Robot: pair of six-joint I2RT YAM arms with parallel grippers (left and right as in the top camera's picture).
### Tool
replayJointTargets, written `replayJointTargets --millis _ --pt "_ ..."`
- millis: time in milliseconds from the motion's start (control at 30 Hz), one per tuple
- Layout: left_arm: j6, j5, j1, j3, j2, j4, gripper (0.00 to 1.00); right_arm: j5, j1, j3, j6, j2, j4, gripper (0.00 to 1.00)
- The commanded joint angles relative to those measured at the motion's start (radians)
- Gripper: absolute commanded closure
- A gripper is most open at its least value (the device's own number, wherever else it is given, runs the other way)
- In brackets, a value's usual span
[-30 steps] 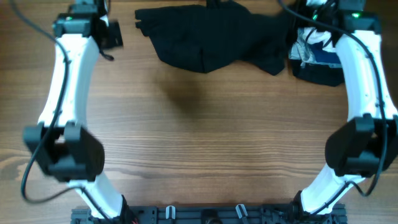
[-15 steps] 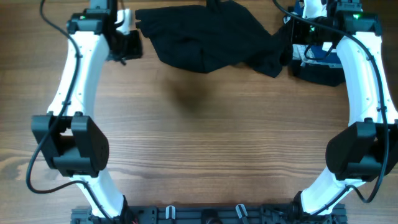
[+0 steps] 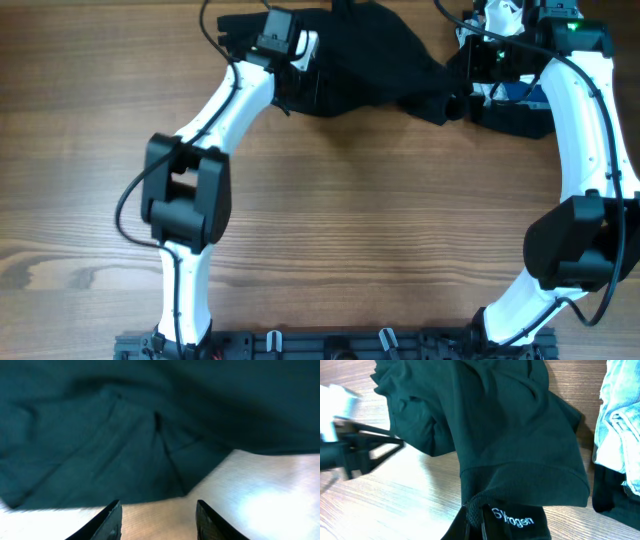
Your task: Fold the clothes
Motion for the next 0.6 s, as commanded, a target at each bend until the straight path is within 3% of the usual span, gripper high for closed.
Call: replayJointTargets --millis 0,567 --pt "-0.076 -0.041 0.009 -0.012 0.051 0.040 0.53 0.018 0.005 0.012 -0.020 -0.031 0.000 0.96" --pt "-0.102 -0.062 -0.019 -0.012 0.136 0.257 0.49 0.018 0.005 0.012 -0.010 -0.031 0.001 0.95"
